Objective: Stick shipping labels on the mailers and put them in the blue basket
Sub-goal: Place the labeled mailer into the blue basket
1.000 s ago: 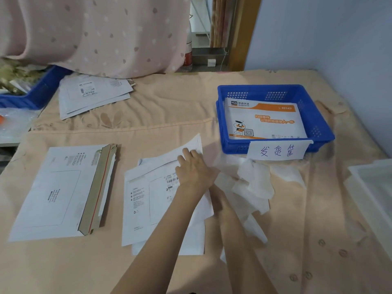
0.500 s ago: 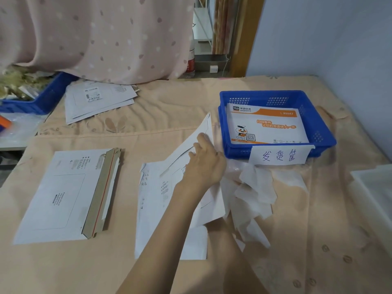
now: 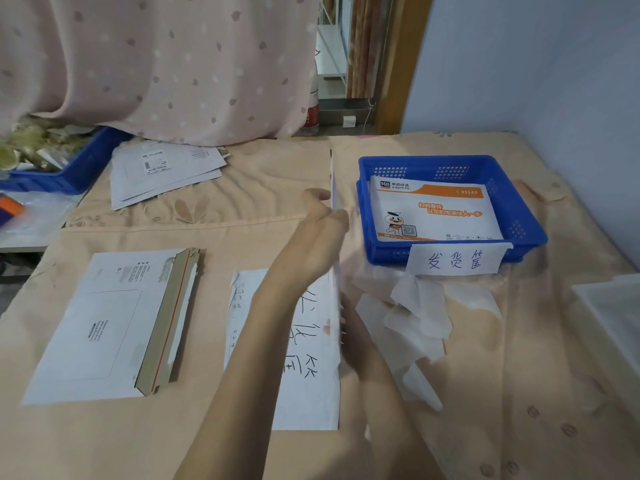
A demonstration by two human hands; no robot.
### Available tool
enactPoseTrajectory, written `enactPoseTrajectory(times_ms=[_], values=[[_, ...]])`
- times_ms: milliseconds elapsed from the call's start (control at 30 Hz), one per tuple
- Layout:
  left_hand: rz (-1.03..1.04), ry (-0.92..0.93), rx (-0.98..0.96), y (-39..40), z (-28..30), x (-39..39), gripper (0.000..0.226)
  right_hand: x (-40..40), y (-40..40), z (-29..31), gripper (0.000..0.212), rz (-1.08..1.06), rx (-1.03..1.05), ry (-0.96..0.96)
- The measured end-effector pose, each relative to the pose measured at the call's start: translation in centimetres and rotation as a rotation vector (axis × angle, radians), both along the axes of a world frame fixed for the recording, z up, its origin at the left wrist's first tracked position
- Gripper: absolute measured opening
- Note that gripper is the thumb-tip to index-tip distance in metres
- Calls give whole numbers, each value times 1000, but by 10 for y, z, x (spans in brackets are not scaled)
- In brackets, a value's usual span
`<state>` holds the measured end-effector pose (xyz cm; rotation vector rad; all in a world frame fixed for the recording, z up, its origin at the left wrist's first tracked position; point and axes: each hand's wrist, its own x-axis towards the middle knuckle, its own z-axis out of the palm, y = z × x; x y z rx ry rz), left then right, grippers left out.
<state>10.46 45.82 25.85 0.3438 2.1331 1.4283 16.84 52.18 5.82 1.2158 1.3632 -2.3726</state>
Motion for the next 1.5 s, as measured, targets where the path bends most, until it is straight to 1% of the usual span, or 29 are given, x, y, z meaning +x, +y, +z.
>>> enactPoseTrajectory(times_ms=[67, 133, 200, 300, 367, 433, 533, 633, 667, 733, 800, 867, 933, 1000, 1067, 1133, 1167, 1233, 1300, 1333, 1433, 1500], values=[[-21, 29, 11, -5, 0, -6, 39, 3, 9, 8, 27, -41, -7, -14], [-21, 5, 2, -13, 4, -15, 41, 5, 24, 6, 23, -56, 8, -15], [-6, -17, -32, -21, 6, -22, 45, 6, 35, 10, 24, -74, 38, -20], [17, 8, -111, -34, 3, -31, 42, 8, 53, 11, 12, -117, 150, -82], [31, 112, -217, -41, -7, -38, 37, 12, 66, 10, 15, -165, 238, -133], [41, 194, -296, -43, -19, -42, 36, 19, 77, 7, 19, -294, 277, -146], [55, 225, -333, -39, -41, -42, 36, 29, 93, 0, 12, -404, 373, -163], [55, 236, -423, -35, -62, -42, 34, 46, 103, -1, 14, -452, 460, -203], [60, 216, -432, -33, -69, -42, 34, 51, 106, -2, 18, -464, 490, -202], [82, 164, -425, -26, -79, -42, 34, 61, 113, 1, 24, -483, 544, -201], [94, 135, -395, -16, -88, -41, 36, 70, 123, 9, 19, -526, 600, -212], [125, 122, -337, -2, -94, -37, 37, 78, 135, 18, 19, -564, 655, -223], [160, 111, -271, 14, -102, -34, 37, 86, 147, 29, 22, -575, 657, -242], [192, 58, -199, 32, -106, -31, 39, 92, 161, 40, 23, -603, 672, -240], [214, -10, -152, 50, -107, -31, 47, 92, 179, 54, 20, -633, 711, -210], [240, -32, -107, 70, -110, -36, 42, 84, 199, 68, 15, -629, 790, -193], [262, -33, -92, 80, -112, -41, 37, 78, 211, 72, 16, -625, 821, -188], [296, -27, -56, 103, -113, -52, 32, 62, 235, 78, 26, -623, 833, -171], [309, 3, -52, 128, -111, -67, 32, 43, 259, 85, 48, -628, 835, -173], [313, 16, -54, 140, -110, -75, 33, 34, 271, 87, 52, -629, 840, -164], [329, 72, -37, 177, -106, -102, 40, 5, 304, 90, 49, -636, 867, -128], [321, 106, -64, 199, -107, -120, 56, -13, 323, 92, 46, -632, 883, -115]])
